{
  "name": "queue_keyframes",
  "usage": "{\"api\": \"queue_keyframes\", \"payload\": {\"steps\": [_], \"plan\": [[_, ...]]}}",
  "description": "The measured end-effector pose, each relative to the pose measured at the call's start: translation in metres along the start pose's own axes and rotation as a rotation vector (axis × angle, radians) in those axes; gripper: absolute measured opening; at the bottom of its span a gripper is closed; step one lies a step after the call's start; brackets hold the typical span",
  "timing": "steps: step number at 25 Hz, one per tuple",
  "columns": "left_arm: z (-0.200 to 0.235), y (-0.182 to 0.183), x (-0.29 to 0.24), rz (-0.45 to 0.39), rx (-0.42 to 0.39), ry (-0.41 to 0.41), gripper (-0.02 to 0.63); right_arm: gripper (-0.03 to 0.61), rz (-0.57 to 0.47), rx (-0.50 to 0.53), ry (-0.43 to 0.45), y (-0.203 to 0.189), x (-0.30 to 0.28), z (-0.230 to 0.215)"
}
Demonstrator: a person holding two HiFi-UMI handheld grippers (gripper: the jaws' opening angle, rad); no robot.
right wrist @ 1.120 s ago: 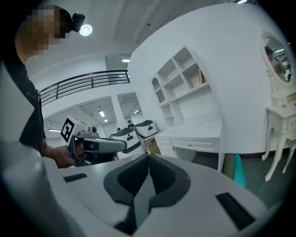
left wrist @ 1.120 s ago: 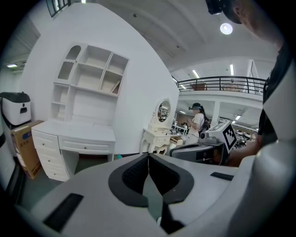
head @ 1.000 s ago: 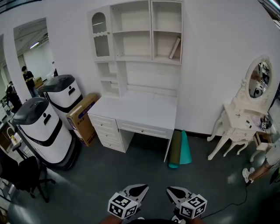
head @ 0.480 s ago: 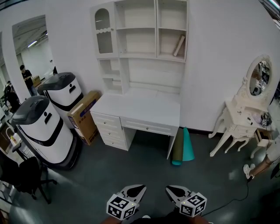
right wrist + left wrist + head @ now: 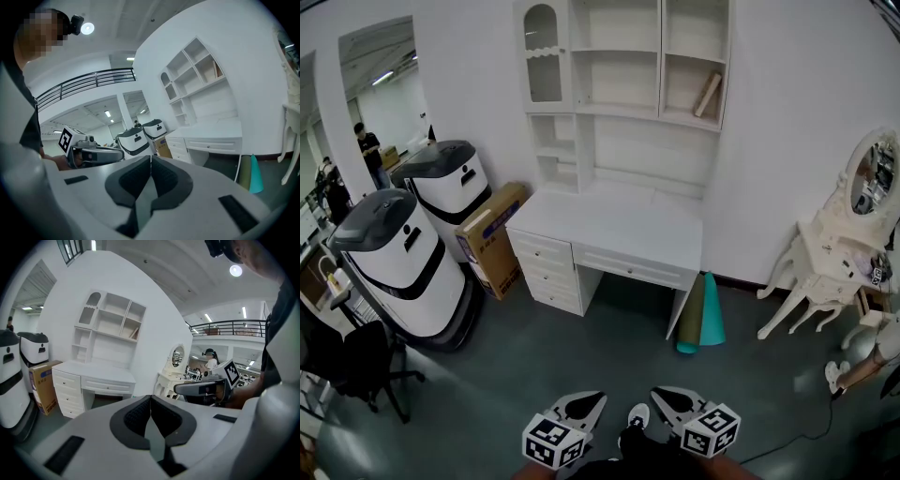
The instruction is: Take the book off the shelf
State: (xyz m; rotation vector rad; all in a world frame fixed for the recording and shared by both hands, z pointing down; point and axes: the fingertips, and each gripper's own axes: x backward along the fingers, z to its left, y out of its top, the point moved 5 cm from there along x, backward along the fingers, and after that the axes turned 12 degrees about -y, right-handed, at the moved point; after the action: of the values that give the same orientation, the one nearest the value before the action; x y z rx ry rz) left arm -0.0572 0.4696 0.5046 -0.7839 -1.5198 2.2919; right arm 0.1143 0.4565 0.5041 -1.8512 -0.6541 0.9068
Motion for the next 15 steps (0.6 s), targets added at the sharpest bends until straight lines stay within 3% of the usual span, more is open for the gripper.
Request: {"api": "queue_keyframes", "payload": {"steps": [10, 15], "plan": [[0.04, -0.002, -0.009, 0.033, 0.002, 0.044, 0.011, 0.031, -0.023, -0.05, 0.024, 0.012, -0.057, -0.023], [0.075, 0.017, -0.035, 0.048, 0.008, 0.04, 0.011, 0.031, -0.032, -0.071, 0.021, 0.029, -0.09, -0.049]]}}
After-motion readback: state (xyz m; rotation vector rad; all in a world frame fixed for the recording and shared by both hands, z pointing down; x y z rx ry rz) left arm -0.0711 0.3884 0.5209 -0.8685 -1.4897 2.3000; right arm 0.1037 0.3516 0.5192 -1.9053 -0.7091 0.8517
